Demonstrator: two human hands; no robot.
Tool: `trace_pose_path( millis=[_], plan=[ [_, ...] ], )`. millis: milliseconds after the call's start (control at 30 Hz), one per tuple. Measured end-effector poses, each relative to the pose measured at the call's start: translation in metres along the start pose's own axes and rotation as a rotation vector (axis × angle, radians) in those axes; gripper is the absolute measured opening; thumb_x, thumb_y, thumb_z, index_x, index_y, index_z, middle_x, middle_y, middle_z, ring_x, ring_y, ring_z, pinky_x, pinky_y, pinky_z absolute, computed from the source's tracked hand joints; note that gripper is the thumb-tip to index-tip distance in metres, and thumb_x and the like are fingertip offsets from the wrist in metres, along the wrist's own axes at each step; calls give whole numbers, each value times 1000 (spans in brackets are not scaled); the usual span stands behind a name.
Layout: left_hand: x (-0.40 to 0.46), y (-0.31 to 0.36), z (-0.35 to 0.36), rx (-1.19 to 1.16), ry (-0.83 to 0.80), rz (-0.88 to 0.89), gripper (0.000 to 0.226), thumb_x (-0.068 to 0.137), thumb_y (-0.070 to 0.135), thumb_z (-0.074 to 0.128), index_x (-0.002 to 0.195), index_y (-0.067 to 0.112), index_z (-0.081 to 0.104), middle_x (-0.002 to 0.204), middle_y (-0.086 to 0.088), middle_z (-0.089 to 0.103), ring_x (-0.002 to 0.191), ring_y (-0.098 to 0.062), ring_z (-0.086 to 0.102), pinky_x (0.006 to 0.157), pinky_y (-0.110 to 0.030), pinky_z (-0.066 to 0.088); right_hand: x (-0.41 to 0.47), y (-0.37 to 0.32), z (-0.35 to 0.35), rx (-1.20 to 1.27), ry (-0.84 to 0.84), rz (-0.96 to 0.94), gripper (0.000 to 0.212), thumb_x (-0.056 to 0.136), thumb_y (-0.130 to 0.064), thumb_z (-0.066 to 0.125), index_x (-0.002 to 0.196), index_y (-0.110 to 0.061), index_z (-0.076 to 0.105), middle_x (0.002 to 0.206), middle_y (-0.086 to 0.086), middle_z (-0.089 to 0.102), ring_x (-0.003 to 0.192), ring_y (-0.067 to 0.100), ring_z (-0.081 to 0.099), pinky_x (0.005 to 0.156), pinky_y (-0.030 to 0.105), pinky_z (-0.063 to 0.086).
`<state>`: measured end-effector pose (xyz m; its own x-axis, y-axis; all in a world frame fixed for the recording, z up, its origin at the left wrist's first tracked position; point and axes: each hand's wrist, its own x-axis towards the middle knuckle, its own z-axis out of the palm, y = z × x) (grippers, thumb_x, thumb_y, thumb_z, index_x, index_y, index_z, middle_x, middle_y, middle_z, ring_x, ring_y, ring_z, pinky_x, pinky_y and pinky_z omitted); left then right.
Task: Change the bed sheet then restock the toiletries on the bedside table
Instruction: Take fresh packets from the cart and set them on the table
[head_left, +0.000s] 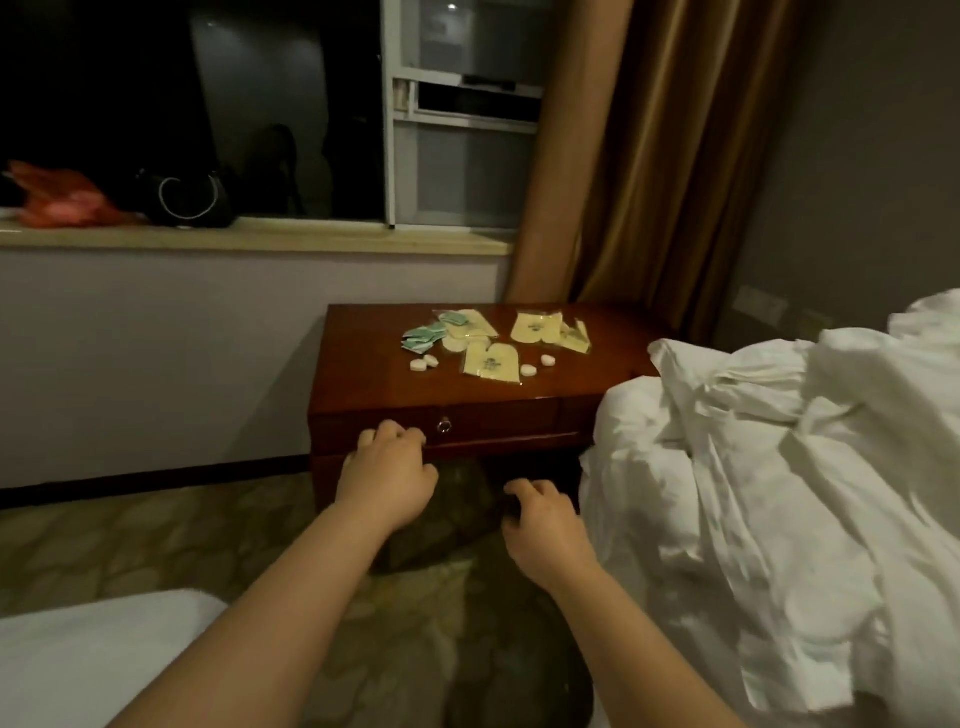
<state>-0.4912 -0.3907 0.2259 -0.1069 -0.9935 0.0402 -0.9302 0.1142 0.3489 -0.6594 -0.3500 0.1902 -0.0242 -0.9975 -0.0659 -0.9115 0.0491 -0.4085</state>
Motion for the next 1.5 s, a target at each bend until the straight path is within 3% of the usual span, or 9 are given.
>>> trace_pose_path(
  millis=[167, 400, 500, 667, 800, 1000, 1100, 1300, 1500],
  plan=[
    [114, 0, 6, -5, -9, 5, 46, 97, 32, 45, 140, 21, 38, 142, -2, 34, 130, -21, 32, 106, -38, 36, 129, -4, -22, -1, 46, -11, 42, 96, -27, 47, 138, -24, 40, 142, 3, 36, 128, 25, 37, 105, 39, 38],
    [236, -30, 50, 31, -204, -34, 48, 95, 26, 47, 142, 22, 35, 145, -1, 31, 133, -20, 30, 110, -38, 33, 296, -39, -51, -52, 155, -89, 43, 94, -22, 46, 137, -19, 42, 143, 8, 36, 129, 28, 35, 104, 42, 38],
    [309, -37, 59, 43, -208, 19, 52, 94, 25, 47, 144, 21, 32, 146, -2, 29, 134, -22, 27, 109, -37, 31, 365, -38, -46, -48, 188, -57, 45, 94, -22, 48, 138, -18, 42, 143, 8, 35, 128, 28, 35, 103, 43, 39],
    [424, -35, 64, 5, -140, 81, 46, 95, 29, 44, 141, 25, 38, 142, -2, 34, 131, -23, 30, 103, -37, 35, 441, -10, -17, -72, 89, 44, 44, 94, -23, 48, 138, -20, 41, 147, 8, 32, 130, 28, 35, 103, 43, 39],
    [481, -31, 82, 2, -209, 118, 44, 95, 28, 46, 139, 26, 39, 140, -1, 36, 129, -22, 32, 101, -35, 37, 487, 16, 4, -95, -15, 123, 47, 94, -19, 47, 140, -21, 38, 148, 8, 31, 133, 28, 32, 105, 42, 35],
    [538, -77, 122, 10, -287, -208, 56, 91, 35, 56, 141, 22, 32, 137, -3, 39, 126, -23, 38, 97, -33, 42, 584, 17, 41, -61, -127, -8, 50, 92, -27, 50, 139, -18, 35, 138, 10, 40, 124, 29, 41, 100, 39, 40],
    [553, -99, 140, -32, -284, -399, 69, 89, 37, 60, 145, 22, 23, 143, -3, 33, 131, -24, 35, 98, -35, 41, 621, 3, 70, -42, -249, -112, 62, 89, -23, 54, 144, -19, 26, 143, 10, 33, 126, 30, 40, 100, 40, 40],
    [583, -109, 171, 8, -308, -455, 74, 91, 37, 57, 149, 26, 13, 145, -4, 28, 131, -22, 33, 96, -31, 42, 665, -11, 111, -134, -414, -241, 80, 89, -15, 54, 151, -29, 5, 154, 9, 10, 132, 34, 30, 103, 42, 36],
    [596, -112, 189, 5, -251, -453, 45, 91, 32, 56, 133, 28, 38, 129, -2, 38, 114, -19, 45, 79, -26, 47, 681, -1, 127, -74, -367, -268, 41, 92, -10, 46, 133, -14, 40, 133, 9, 34, 112, 29, 47, 90, 33, 41]
  ],
)
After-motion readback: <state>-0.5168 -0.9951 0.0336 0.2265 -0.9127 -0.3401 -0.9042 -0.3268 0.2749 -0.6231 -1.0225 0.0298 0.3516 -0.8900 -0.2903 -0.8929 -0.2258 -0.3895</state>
